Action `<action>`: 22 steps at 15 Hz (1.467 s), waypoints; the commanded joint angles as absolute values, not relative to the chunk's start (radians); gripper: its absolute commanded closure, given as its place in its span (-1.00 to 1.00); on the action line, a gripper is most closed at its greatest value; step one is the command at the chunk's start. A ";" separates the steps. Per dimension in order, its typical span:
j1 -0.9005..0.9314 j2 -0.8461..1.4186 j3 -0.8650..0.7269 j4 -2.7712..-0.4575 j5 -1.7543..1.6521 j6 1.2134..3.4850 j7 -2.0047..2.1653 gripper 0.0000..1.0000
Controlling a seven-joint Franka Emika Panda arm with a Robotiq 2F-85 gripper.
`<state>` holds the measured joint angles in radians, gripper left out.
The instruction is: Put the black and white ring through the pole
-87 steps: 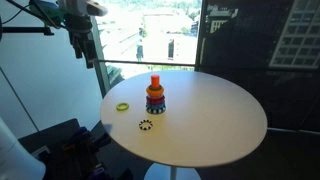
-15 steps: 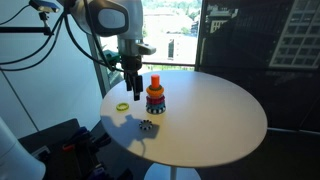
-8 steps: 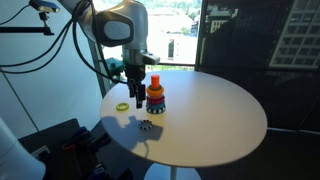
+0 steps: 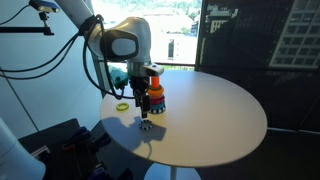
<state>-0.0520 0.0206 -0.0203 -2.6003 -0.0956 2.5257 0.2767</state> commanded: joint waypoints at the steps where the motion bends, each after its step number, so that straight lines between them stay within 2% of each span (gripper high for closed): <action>1: -0.046 0.084 -0.038 -2.578 -0.135 2.578 0.332 -1.00; 22: -0.016 0.241 -0.063 -2.561 -0.057 2.777 0.281 -1.00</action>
